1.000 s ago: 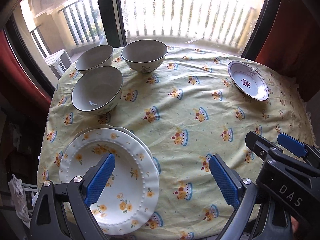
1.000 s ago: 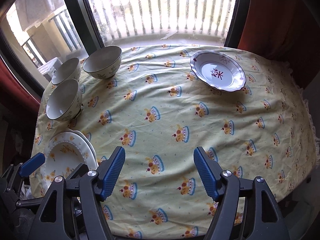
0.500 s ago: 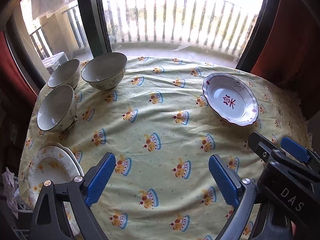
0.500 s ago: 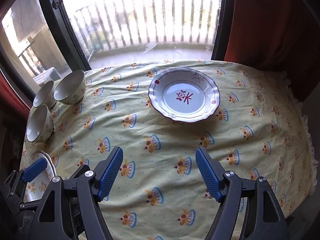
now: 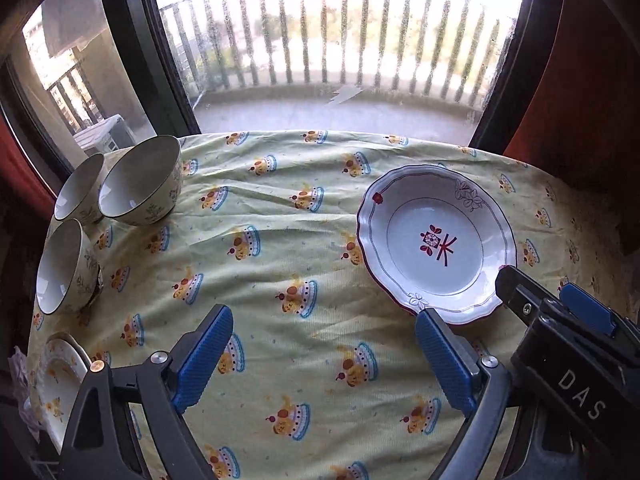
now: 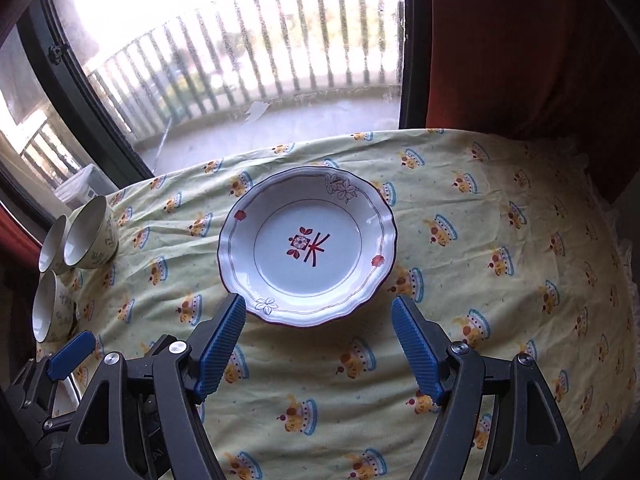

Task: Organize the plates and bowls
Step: 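Move both grippers to the red-rimmed character plate and grip its rim, then lift the red-rimmed plate with both grippers and carry it toward the stack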

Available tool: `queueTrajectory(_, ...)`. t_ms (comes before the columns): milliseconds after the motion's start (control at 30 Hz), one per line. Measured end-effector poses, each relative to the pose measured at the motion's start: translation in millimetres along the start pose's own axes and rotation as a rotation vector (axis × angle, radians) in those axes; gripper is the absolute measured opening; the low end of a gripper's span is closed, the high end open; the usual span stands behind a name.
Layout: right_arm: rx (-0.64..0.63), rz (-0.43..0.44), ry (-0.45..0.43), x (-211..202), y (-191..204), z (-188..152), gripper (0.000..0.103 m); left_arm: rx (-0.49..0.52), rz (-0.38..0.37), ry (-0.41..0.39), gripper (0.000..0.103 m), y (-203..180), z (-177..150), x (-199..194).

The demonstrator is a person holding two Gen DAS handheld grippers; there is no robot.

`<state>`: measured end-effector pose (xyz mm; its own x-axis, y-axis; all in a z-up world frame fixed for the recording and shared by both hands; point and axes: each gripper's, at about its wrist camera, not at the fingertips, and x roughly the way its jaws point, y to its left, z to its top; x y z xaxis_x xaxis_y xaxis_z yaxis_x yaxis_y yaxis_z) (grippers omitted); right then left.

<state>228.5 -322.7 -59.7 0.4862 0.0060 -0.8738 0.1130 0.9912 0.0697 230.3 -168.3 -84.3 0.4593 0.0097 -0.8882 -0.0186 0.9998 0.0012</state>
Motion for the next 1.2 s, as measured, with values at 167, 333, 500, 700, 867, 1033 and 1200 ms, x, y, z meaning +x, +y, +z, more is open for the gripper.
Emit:
queueTrajectory(167,0.027,-0.023,0.005,25.2,-15.5,22.2,0.078,0.005,-0.011,0.011,0.092,-18.6,22.1,28.5)
queueTrajectory(333,0.037,-0.025,0.013,54.9,-23.1,43.9,0.078,-0.004,-0.025,0.027,0.090,-28.1,40.9,60.1)
queueTrajectory(500,0.035,-0.042,0.021,85.0,-26.7,56.7,0.078,-0.004,-0.041,0.046,0.085,-35.1,51.9,92.5)
queueTrajectory(700,0.066,-0.041,0.046,117.9,-34.1,63.2,0.078,0.012,-0.028,0.073,0.081,-43.8,59.3,122.3)
queueTrajectory(867,0.071,-0.038,0.056,130.8,-35.7,65.7,0.075,0.017,-0.035,0.074,0.079,-48.1,60.2,132.7)
queueTrajectory(1033,0.089,-0.030,0.060,135.6,-37.0,68.2,0.063,0.039,-0.067,0.082,0.076,-54.0,58.3,131.5)
queueTrajectory(1200,0.100,-0.012,0.076,129.6,-38.5,62.6,0.060,0.075,-0.068,0.083,0.076,-55.9,51.3,127.0)
